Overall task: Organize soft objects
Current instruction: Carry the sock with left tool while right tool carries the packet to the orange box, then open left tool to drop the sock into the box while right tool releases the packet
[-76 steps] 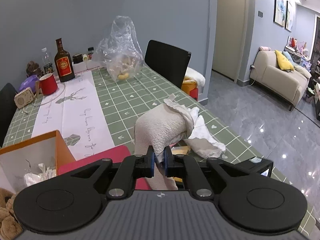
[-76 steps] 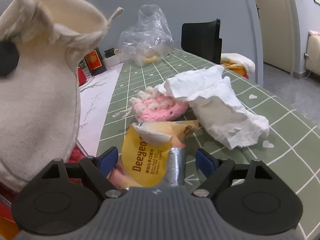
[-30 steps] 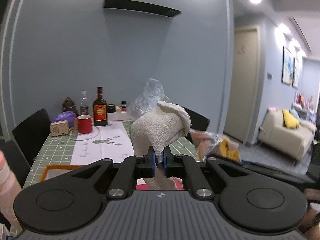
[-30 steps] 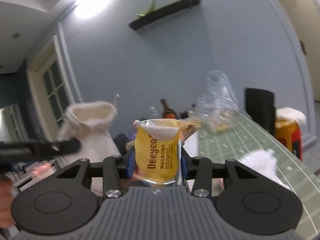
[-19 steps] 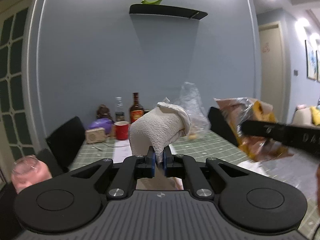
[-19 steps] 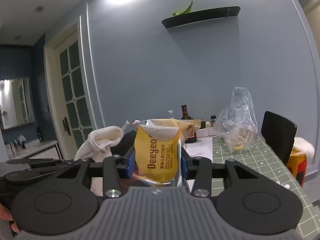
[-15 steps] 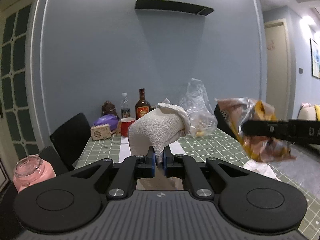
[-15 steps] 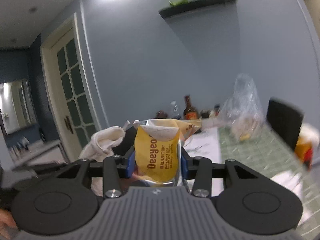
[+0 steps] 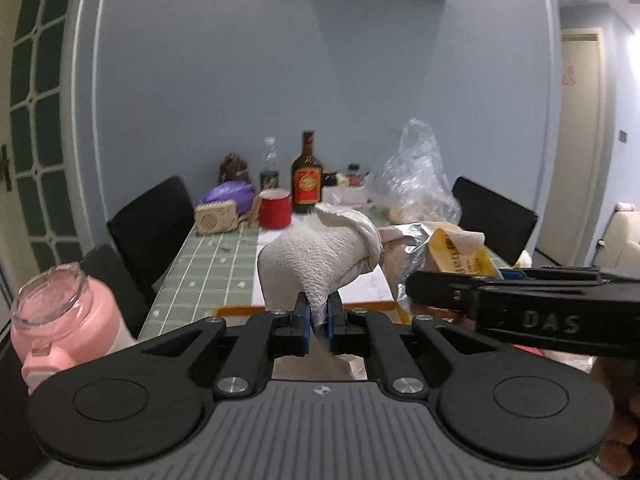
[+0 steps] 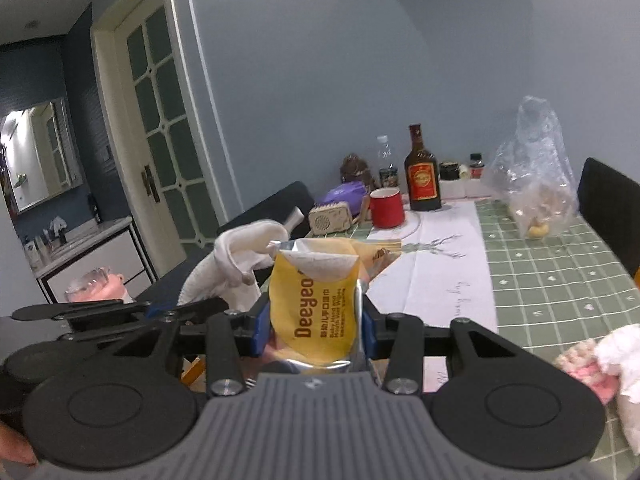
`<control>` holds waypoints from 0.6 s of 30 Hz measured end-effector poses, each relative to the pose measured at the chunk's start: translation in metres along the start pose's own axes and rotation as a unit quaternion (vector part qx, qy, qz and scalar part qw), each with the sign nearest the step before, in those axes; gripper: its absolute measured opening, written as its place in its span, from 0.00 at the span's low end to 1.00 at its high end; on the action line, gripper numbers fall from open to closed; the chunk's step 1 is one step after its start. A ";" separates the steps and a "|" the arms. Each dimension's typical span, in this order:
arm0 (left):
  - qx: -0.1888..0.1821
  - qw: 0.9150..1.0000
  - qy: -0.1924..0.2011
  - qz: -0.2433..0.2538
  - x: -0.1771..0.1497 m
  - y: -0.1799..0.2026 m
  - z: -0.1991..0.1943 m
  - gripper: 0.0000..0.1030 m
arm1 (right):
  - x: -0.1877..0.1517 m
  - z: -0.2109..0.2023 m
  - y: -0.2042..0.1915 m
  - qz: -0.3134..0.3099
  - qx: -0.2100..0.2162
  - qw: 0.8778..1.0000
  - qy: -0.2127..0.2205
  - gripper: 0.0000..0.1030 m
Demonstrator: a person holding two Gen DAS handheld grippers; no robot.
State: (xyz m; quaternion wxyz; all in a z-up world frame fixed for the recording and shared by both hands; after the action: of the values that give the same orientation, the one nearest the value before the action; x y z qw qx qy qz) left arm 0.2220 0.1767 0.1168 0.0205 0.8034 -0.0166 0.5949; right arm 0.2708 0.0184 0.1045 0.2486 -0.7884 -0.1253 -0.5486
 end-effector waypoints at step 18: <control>0.039 0.999 -0.010 -0.013 -0.002 -0.023 0.011 0.08 | -0.061 0.108 -0.026 -0.070 0.030 0.985 -0.152 0.42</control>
State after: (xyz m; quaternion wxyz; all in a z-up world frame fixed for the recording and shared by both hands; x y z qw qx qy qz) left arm 0.2333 0.1989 0.1109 -0.0036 0.8096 0.0170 0.5867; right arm 0.3228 0.1024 0.0253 0.2108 -0.8440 -0.2329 -0.4347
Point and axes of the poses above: each gripper's, at about its wrist camera, not at the fingertips, and z roughly the way its jaws point, y to its right, x to its top, the point moved 3 cm from there along z, roughly the way its jaws point, and after that the axes turned 8 degrees about y, right-handed, at the moved point
